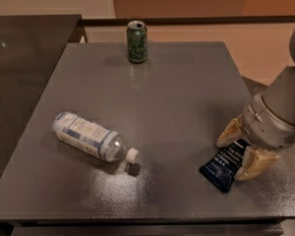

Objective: Move rxbar blueberry near green can

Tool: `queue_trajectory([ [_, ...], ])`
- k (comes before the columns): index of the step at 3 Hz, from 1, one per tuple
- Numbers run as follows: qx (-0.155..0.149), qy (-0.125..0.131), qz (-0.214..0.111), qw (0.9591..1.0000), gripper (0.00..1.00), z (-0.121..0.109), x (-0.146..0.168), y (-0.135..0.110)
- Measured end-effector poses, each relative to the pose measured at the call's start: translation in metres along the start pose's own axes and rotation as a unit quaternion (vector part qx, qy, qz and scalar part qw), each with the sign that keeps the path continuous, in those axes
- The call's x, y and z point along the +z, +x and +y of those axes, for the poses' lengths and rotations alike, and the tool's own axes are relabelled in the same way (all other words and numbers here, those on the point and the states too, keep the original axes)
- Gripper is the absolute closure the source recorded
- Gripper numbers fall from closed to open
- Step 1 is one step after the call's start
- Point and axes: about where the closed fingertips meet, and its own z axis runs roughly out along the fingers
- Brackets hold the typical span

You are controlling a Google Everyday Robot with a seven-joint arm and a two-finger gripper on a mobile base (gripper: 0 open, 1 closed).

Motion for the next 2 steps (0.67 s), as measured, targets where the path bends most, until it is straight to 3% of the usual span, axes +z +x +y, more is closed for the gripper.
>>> queue_trajectory([
  [2, 0.007, 0.011, -0.004, 0.9999, 0.97, -0.0038, -0.0095, 0.0030],
])
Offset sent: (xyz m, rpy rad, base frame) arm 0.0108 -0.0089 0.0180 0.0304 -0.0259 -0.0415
